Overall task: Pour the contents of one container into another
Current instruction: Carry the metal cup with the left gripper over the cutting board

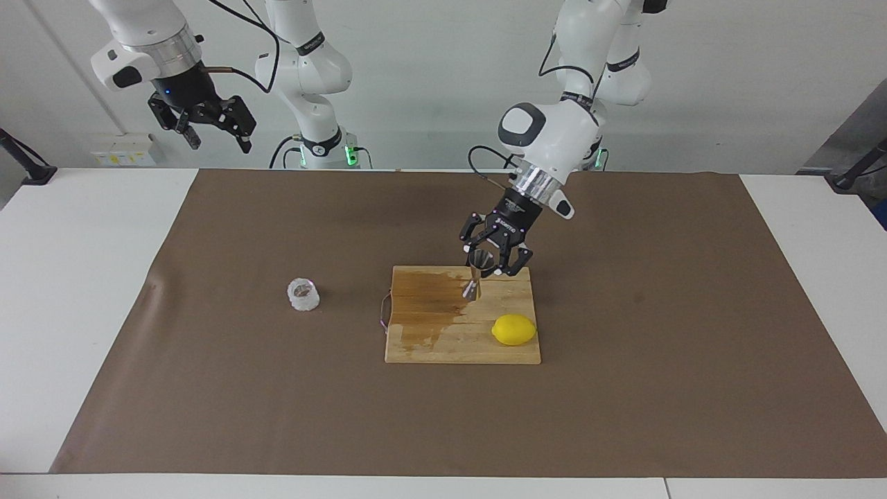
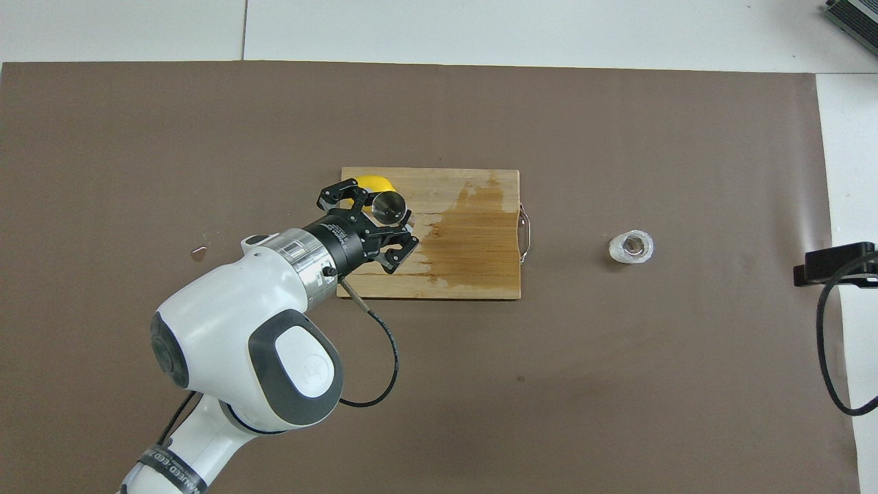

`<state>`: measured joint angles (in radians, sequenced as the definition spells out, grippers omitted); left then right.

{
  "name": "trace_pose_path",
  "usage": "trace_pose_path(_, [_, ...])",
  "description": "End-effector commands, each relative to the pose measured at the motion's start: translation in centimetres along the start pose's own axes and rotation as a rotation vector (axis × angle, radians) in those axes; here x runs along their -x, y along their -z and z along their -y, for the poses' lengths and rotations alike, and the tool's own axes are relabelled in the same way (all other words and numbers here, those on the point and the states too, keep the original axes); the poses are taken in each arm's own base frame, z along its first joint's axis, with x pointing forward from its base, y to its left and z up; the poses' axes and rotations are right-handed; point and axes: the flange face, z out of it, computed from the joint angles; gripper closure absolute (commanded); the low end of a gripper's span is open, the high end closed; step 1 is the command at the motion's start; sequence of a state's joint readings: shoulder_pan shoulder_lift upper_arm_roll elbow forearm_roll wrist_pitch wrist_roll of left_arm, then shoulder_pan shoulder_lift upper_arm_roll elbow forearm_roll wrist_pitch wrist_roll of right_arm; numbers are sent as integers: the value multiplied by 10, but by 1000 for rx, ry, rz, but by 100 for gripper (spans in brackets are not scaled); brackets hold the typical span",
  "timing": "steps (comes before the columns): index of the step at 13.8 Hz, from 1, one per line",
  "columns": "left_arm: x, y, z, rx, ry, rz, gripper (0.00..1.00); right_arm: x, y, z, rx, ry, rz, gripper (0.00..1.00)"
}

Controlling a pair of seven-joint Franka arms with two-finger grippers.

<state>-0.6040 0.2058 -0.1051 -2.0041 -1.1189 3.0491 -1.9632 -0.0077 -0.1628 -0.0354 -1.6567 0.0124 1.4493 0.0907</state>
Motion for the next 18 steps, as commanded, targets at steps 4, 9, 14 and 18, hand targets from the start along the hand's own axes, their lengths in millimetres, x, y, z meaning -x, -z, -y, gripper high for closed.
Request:
trace_pose_path(4, [-8, -62, 31, 44, -4, 8, 95, 4, 2, -2, 3, -6, 7, 0])
trace_pose_path(9, [-15, -66, 33, 98, 6, 18, 95, 4, 2, -2, 3, -6, 9, 0])
trace_pose_path(14, [-21, -87, 70, 173, -79, 70, 96, 4, 2, -2, 3, -6, 7, 0])
trace_pose_path(18, [-23, -97, 82, 176, -85, 82, 88, 4, 2, -2, 3, -6, 7, 0])
